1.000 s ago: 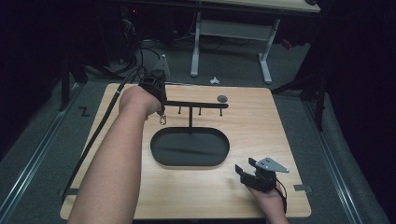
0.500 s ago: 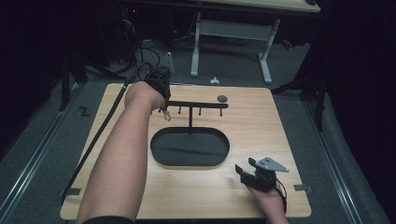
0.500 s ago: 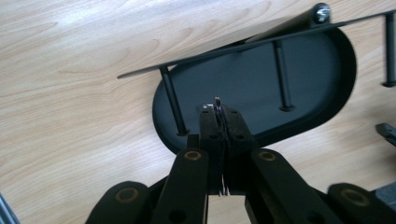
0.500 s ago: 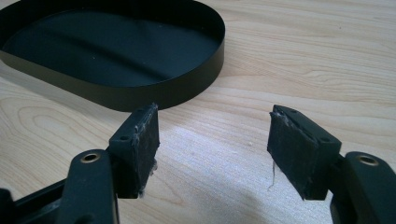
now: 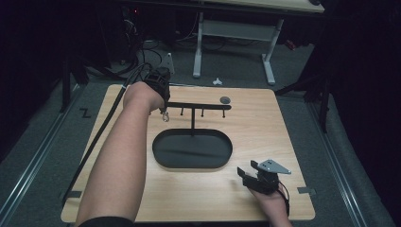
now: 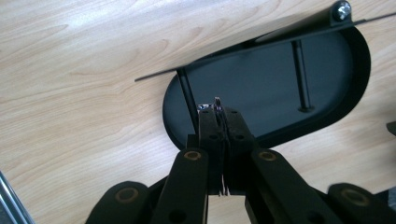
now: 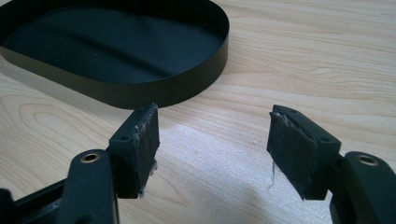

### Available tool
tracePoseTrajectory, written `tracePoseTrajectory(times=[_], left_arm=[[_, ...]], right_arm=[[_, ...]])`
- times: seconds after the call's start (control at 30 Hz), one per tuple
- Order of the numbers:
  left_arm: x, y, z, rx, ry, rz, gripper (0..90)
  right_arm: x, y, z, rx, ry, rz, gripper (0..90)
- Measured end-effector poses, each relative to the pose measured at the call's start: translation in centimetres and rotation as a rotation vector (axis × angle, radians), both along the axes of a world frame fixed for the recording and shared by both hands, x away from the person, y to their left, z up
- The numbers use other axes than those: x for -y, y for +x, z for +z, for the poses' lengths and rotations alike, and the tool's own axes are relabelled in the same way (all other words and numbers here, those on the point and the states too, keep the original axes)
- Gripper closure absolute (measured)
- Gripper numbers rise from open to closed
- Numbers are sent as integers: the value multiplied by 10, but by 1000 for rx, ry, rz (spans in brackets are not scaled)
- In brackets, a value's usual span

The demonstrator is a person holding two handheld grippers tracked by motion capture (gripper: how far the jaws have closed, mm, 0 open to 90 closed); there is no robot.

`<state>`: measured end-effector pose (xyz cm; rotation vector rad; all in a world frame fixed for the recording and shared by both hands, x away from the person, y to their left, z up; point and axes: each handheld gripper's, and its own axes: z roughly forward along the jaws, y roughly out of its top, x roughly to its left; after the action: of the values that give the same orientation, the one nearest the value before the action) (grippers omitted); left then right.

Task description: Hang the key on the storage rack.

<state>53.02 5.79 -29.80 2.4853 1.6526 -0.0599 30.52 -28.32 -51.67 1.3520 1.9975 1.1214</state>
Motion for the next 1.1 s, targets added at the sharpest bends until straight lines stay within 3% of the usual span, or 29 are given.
tracePoseTrajectory(times=[0.43,1.1], left_arm=[[-11,-1,-8,-12,-3,4,879],[-20,-2,-9,0,1,1,857]], right_arm=[[-1,0,0,-1,-4,6,340],[-3,0,-1,-5,-8,10,340]])
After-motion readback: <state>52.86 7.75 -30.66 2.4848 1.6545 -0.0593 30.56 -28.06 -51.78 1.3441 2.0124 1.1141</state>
